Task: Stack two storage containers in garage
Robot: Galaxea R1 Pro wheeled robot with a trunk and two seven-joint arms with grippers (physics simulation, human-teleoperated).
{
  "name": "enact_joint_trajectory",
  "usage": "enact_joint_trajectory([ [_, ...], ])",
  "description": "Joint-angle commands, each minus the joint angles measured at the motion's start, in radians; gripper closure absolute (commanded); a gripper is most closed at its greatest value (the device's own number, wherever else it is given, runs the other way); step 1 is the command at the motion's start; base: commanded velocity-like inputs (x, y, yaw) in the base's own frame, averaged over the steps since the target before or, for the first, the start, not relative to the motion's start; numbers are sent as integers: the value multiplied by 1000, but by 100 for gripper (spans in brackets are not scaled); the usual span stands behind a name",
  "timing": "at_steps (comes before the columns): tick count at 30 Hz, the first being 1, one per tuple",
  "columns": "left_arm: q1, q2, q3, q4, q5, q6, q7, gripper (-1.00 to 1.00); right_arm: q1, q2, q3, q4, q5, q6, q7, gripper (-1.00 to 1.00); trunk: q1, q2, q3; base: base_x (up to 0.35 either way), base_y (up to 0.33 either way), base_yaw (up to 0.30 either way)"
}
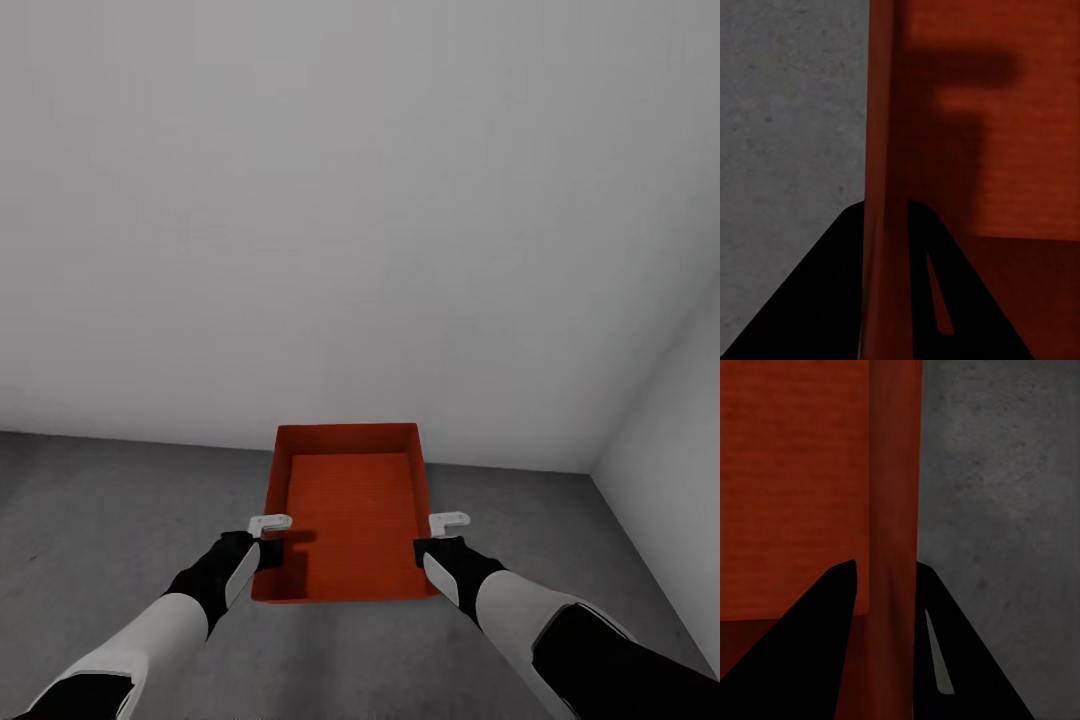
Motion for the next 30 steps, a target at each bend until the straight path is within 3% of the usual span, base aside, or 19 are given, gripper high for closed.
enact_joint_trajectory([
  [1,0,-11,-8,1,0,6,13,100,-1,0,-7,-32,19,6,-61,100,4,-8,-6,0,0,0],
  [30,0,-11,-8,2,0,6,14,100,-1,-5,-7,-32,19,6,-61,100,115,-211,-143,0,0,0],
])
